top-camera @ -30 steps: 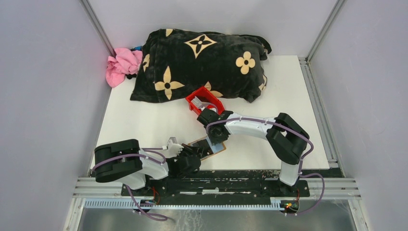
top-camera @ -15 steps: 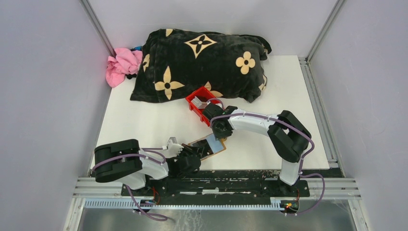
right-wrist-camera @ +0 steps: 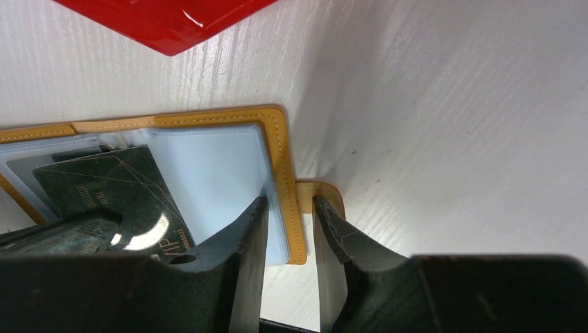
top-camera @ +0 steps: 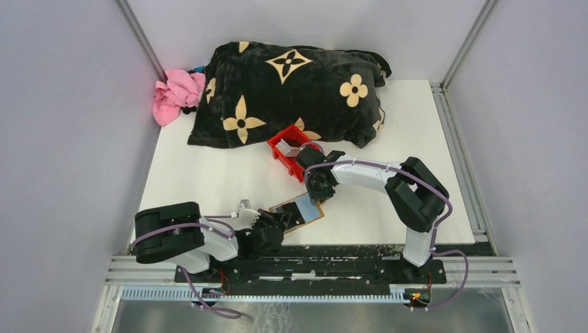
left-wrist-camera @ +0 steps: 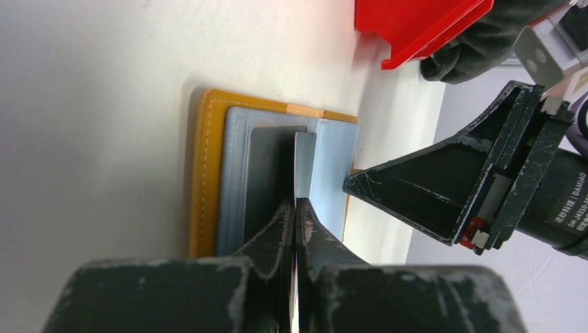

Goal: Put the credit cards into the card holder
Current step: Insert the credit card into the card holder.

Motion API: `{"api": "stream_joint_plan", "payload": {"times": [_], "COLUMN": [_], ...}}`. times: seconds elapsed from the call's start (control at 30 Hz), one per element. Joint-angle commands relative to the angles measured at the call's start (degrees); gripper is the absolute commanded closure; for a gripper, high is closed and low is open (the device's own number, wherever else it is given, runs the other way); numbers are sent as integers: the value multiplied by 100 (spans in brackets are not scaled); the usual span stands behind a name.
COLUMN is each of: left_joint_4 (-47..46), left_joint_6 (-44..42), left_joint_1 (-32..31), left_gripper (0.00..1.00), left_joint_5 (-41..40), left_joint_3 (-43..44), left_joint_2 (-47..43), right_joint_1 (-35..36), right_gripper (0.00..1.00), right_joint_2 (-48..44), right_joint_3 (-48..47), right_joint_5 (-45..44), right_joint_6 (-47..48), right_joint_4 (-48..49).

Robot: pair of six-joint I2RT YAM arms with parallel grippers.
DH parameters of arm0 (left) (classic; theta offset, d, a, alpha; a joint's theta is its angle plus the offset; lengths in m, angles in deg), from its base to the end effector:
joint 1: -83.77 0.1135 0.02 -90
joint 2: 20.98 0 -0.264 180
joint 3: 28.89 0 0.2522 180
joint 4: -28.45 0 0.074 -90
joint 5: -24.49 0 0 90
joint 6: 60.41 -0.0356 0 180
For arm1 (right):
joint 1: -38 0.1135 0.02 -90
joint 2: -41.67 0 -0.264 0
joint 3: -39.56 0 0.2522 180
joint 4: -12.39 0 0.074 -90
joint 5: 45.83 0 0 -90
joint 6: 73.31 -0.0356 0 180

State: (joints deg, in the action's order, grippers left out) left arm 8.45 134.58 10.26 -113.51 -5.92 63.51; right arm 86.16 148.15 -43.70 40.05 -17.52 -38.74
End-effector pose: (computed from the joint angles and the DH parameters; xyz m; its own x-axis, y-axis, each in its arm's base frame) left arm 0.0788 -0.1729 0.0898 -0.4185 -0.8632 -0.2822 -0.3069 0.4269 -0.8507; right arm 0.2395 0.2637 0.1618 -0.9417 -0.2111 -0.2620 -0.2427 0.9655 0.0945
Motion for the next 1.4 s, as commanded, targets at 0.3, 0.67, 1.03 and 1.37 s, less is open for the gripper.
{"api": "stream_joint_plan", "payload": {"times": [0.3, 0.67, 1.03, 1.37], "left_joint_4": [-379, -1068, -1459, -1790], "left_joint_6": [-725, -975, -1294, -1710], "left_joint_1": [-22, -22, -22, -19], "left_gripper": [97, 97, 97, 97], "left_joint_5": [-4, -7, -66, -81], "left_joint_3": [-767, -851, -886, -864], "left_joint_2": [273, 456, 287, 42], "right_joint_1": [-74, -87, -105, -103], "right_gripper": [64, 64, 64, 64], "right_joint_2": [268, 321, 356, 391], "right_joint_3": [54, 48, 54, 42], "right_joint_5": [190, 227, 262, 292], "right_joint_6": [29, 21, 27, 20], "right_joint_4": [-85, -102, -96, -100]}}
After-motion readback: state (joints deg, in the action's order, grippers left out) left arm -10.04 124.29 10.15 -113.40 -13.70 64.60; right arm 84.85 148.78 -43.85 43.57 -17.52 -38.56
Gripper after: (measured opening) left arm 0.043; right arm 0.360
